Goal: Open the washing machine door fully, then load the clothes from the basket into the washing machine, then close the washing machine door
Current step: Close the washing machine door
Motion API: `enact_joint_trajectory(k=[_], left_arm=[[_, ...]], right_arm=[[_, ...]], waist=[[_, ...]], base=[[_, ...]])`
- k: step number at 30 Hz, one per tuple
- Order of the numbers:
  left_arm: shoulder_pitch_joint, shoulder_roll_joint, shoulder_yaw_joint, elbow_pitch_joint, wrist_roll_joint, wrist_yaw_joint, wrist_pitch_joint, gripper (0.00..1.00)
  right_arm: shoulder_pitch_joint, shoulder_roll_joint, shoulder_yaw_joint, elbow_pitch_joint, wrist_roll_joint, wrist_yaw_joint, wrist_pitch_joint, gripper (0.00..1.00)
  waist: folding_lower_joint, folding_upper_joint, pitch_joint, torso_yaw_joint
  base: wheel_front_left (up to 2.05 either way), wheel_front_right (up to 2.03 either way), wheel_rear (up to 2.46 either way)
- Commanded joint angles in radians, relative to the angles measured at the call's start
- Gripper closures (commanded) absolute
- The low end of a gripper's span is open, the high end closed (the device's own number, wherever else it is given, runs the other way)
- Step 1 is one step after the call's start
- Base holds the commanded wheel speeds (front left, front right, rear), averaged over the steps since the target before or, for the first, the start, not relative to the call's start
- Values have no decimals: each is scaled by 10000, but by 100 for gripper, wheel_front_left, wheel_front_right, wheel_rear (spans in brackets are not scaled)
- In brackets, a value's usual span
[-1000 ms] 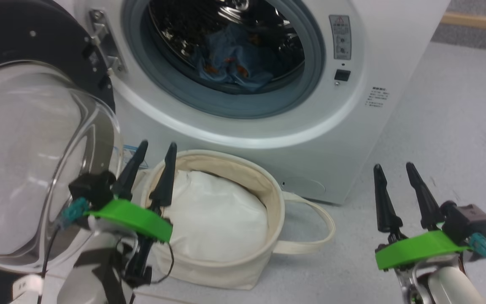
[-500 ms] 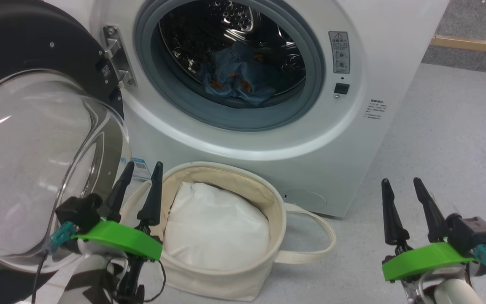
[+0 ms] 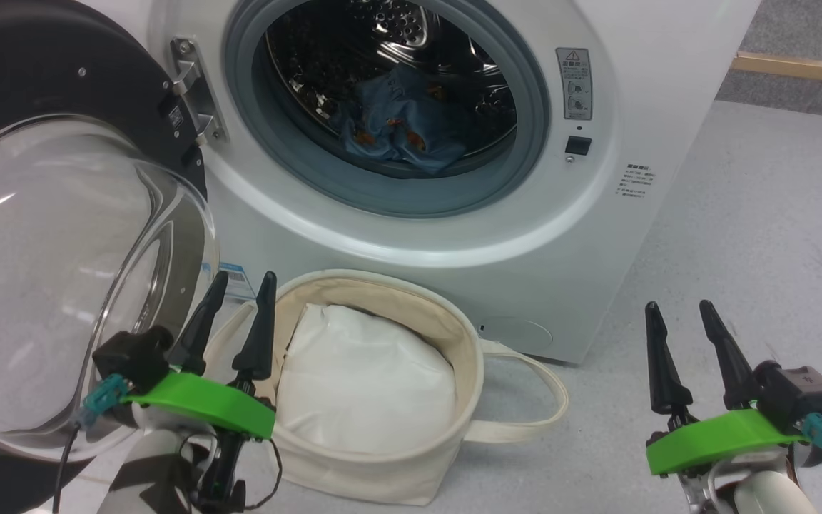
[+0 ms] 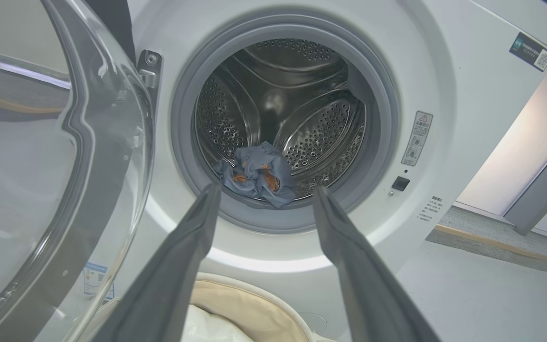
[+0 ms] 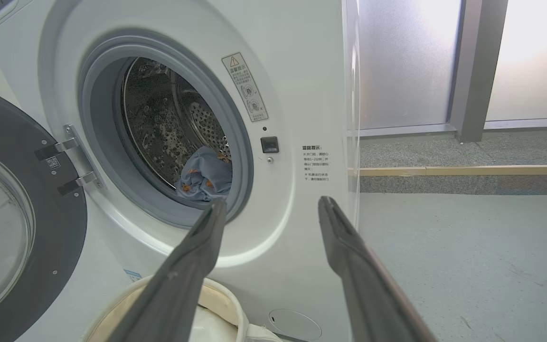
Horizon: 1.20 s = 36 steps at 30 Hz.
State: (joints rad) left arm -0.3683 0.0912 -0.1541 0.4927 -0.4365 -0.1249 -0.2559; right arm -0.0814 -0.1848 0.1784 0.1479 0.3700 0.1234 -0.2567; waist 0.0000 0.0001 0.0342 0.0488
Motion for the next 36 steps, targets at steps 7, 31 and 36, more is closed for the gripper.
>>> enact_joint_trajectory(k=[7, 31, 36], left_arm=[[-281, 233, 128, -252, -135, -57, -59, 0], [-31, 166, -111, -110, -247, -57, -59, 0], [-23, 193, -220, -104, -223, -57, -59, 0]], right_arm=[[-289, -79, 121, -276, 23, 73, -51, 0], [-288, -89, 288, -202, 147, 73, -51, 0], [-244, -60, 287, -208, 166, 73, -51, 0]], waist=[[0, -1, -35, 47], [0, -1, -184, 424], [0, -1, -236, 505]], base=[[-78, 90, -12], [-133, 144, -12], [-3, 3, 0]])
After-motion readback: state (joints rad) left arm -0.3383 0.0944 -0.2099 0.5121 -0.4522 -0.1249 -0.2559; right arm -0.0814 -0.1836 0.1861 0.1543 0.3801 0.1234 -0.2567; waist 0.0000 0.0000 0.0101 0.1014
